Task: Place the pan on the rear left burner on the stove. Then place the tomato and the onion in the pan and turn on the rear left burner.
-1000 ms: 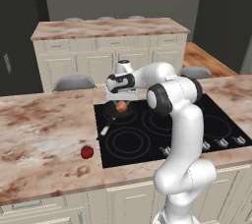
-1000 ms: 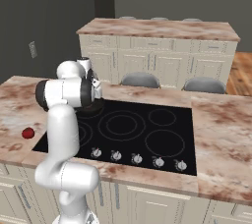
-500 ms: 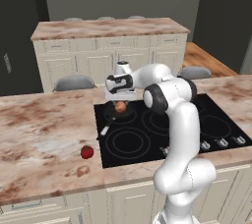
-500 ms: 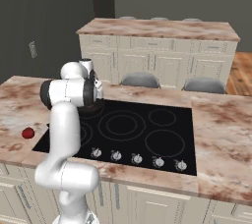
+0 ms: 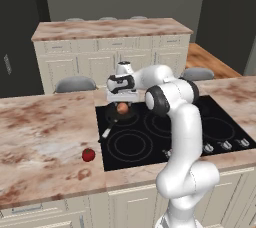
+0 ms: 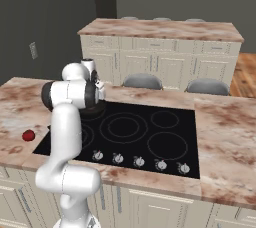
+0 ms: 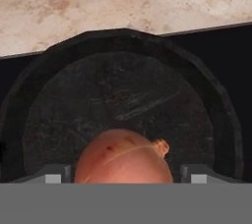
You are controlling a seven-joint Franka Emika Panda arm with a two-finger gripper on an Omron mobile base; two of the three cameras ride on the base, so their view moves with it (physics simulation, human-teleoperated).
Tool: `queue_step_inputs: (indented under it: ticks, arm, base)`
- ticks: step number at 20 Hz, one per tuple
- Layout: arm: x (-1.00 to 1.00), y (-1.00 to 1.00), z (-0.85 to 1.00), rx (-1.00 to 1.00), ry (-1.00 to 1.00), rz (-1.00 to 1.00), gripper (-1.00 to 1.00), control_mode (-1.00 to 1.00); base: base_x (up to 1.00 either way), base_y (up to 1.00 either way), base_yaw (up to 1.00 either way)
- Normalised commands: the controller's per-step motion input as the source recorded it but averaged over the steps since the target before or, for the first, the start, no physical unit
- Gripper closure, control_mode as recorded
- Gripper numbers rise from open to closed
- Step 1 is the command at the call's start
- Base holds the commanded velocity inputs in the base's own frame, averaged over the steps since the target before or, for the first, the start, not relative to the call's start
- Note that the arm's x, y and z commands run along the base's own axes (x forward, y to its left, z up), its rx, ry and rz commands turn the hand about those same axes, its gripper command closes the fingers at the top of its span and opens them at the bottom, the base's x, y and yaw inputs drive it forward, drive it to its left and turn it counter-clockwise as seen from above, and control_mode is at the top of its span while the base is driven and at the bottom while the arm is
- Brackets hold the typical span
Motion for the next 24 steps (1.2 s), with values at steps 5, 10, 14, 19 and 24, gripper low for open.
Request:
queue_step_inputs:
  ticks: [5,10,14,19,24]
  arm:
    - [-0.03,-0.1,0.12,0.0,0.0,0.0,-1.0,-1.0]
    - [-0.39,-0.04,0.65,0.0,-0.1,0.0,-1.0,-1.0]
    - [-0.59,0.0,0.76,0.0,-0.13,0.0,-1.0,-1.0]
    - [-0.85,0.0,0.54,0.0,-0.04,0.0,-1.0,-1.0]
    - [-1.0,0.0,0.37,0.0,0.0,0.0,-1.0,-1.0]
  base:
    - [0.0,0.0,0.0]
    - [0.0,0.0,0.0]
    - [0.0,0.0,0.0]
    - [0.0,0.0,0.0]
    - [0.0,0.0,0.0]
